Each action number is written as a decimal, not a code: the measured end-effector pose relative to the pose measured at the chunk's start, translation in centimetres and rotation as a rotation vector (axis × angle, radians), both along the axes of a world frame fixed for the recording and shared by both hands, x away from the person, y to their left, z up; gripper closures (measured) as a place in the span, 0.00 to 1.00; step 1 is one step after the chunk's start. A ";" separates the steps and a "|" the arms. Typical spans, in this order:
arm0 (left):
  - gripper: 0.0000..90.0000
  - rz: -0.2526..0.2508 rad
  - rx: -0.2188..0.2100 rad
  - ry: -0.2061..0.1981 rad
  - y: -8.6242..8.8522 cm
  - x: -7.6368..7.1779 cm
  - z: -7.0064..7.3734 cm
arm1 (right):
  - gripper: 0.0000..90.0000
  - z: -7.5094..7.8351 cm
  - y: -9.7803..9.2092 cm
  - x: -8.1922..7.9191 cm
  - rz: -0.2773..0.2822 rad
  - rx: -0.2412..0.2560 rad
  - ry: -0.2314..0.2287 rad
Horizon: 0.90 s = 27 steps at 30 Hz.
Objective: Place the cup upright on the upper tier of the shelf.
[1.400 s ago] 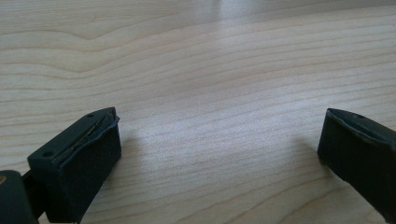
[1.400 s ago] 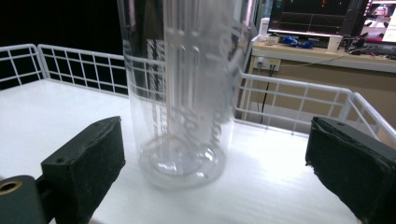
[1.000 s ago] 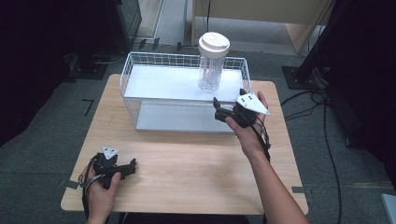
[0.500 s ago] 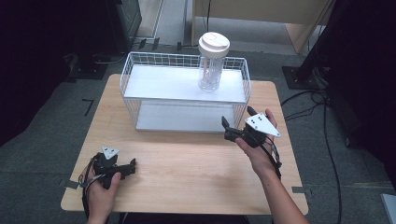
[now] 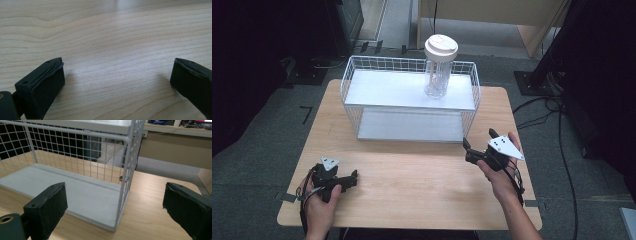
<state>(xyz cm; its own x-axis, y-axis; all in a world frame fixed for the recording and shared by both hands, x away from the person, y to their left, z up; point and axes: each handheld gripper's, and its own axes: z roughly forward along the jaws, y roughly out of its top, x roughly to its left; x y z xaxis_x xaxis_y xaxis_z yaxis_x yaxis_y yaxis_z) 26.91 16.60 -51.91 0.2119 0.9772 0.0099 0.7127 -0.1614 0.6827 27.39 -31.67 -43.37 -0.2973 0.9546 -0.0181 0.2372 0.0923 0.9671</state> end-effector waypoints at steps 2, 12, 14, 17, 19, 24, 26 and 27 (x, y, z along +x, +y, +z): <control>0.00 0.000 0.000 0.000 0.0 0.0 0.0 | 0.06 -0.3 -0.4 -0.3 -0.007 0.001 0.009; 0.00 0.000 0.000 0.000 0.0 0.0 0.0 | 0.06 -1.5 -2.6 -1.5 -0.050 -0.004 0.045; 0.00 0.000 0.000 0.000 0.0 0.0 0.0 | 0.06 -1.9 -3.5 -1.9 -0.067 -0.003 0.057; 0.00 0.001 -0.001 -0.001 0.0 0.0 0.0 | 0.06 -2.5 -4.4 -2.4 -0.087 -0.004 0.074; 0.00 0.001 -0.001 0.000 0.0 0.0 0.0 | 0.06 -2.7 -4.6 -2.5 -0.091 -0.007 0.076; 0.00 0.000 0.000 0.000 0.0 0.0 0.0 | 0.06 -4.0 -6.1 -3.3 -0.126 -0.019 0.112; 0.00 0.000 0.000 0.000 0.0 0.0 0.0 | 0.06 -4.5 -6.6 -3.5 -0.137 -0.022 0.122; 0.00 0.000 0.000 0.000 0.0 0.0 0.0 | 0.06 -4.7 -6.8 -3.7 -0.141 -0.022 0.129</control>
